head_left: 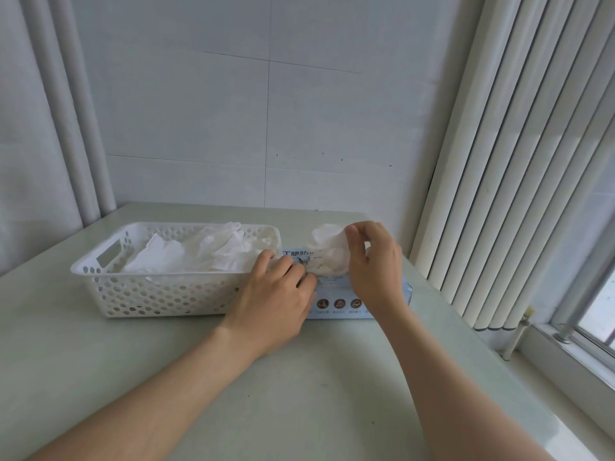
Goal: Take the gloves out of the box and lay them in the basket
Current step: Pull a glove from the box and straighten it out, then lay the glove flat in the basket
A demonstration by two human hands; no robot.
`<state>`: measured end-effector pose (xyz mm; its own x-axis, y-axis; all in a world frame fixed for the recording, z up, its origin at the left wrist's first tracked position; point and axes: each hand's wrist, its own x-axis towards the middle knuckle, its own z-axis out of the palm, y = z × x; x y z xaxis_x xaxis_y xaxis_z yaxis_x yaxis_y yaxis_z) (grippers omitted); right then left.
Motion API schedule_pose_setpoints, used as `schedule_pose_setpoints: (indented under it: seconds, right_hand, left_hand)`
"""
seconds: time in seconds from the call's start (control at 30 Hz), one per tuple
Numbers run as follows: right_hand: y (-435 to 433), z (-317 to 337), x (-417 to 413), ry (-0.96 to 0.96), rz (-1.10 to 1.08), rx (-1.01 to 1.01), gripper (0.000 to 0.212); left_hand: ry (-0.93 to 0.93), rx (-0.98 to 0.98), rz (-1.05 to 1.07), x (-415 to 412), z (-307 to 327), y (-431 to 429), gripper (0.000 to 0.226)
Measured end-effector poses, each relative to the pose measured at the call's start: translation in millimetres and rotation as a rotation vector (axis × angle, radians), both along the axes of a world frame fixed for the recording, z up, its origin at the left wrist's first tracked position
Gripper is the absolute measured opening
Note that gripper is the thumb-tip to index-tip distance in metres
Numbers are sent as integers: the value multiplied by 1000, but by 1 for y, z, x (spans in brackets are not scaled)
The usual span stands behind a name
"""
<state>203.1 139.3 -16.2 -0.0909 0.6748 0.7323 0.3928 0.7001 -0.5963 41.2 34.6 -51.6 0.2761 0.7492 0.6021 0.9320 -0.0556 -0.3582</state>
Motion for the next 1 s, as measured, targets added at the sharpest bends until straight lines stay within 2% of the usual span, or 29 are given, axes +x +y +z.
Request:
schedule_pose_setpoints:
  seconds: [0.17, 0.37, 0.53, 0.7, 0.77, 0.87, 0.93, 1.0]
  right_hand:
    - [-2, 1, -2, 96, -45, 77, 22]
    - [-10, 17, 1, 362, -168, 164, 23]
    - [-20, 27, 2, 380, -158, 215, 23]
    - [-41, 47, 1, 501, -147, 190, 23]
    - [-47, 50, 0, 509, -97, 130, 24]
    - [-49, 48, -3, 497, 37, -91, 26]
    - [-48, 47, -3, 520, 152, -261, 27]
    - [-47, 45, 0, 545, 266, -441, 25]
  left_hand:
    - [-3, -7, -3, -1, 0, -1, 32]
    - [-2, 1, 5, -2, -1, 0, 31]
    - [6, 0, 16, -2, -3, 0, 40]
    - [-69, 9, -32, -5, -3, 0, 48]
    - [-255, 38, -164, -2, 1, -4, 48]
    - [-724, 42, -403, 6, 16, -18, 52]
    - [-981, 18, -451, 12, 25, -25, 59]
    - [-1201, -27, -499, 15, 34, -30, 51]
